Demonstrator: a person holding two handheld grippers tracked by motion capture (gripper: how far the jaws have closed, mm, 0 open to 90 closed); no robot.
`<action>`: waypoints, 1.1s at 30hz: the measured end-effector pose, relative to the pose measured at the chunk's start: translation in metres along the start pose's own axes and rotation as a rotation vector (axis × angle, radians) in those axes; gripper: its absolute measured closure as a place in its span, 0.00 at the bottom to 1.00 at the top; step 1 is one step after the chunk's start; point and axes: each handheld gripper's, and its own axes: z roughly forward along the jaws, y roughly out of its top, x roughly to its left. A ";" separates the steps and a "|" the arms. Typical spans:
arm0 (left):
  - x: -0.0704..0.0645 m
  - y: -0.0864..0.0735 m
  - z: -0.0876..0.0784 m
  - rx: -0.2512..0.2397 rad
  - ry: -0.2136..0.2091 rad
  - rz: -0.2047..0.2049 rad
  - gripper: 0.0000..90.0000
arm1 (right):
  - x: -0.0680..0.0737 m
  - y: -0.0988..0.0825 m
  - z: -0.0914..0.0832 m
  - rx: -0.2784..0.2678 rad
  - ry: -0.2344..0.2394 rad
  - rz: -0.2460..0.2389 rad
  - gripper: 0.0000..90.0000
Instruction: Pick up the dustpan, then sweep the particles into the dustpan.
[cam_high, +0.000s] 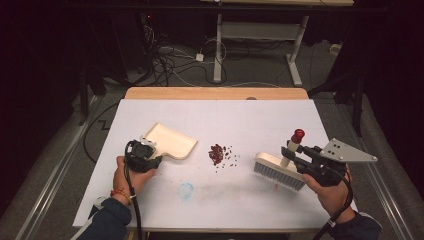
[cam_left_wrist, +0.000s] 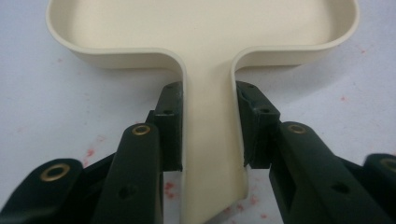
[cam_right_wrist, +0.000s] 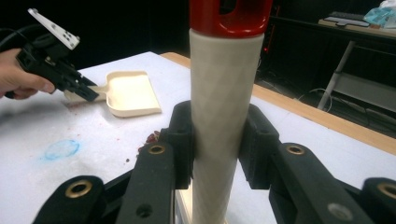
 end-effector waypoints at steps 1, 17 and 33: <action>0.000 0.000 -0.002 -0.005 0.001 0.000 0.71 | 0.000 0.000 0.000 -0.002 -0.002 0.002 0.77; -0.006 -0.010 -0.039 -0.071 -0.018 0.076 0.71 | -0.001 0.000 0.002 0.007 -0.008 -0.007 0.77; -0.019 -0.043 -0.057 -0.043 -0.076 0.131 0.71 | -0.007 0.002 0.007 -0.002 -0.027 0.006 0.77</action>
